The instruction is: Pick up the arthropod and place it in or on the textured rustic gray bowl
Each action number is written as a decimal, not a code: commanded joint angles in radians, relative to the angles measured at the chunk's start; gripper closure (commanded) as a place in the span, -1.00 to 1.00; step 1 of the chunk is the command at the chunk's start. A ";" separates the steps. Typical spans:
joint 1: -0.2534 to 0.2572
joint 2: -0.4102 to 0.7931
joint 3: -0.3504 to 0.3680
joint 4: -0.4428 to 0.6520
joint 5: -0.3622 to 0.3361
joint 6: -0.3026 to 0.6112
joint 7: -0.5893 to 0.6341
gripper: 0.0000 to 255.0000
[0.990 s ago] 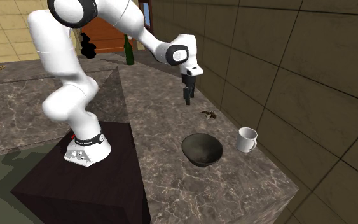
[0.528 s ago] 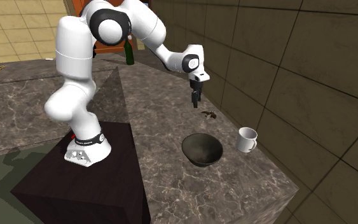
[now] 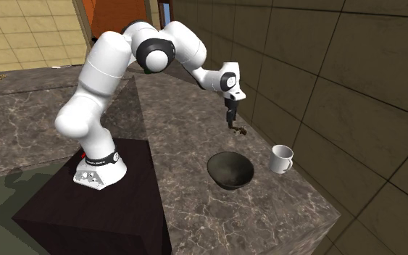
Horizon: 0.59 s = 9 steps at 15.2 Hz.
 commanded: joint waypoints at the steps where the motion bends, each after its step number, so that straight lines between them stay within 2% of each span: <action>1: 0.011 0.031 -0.011 0.020 -0.013 0.010 0.009 -1.00; 9: 0.020 0.084 -0.035 0.031 -0.040 0.051 0.023 -1.00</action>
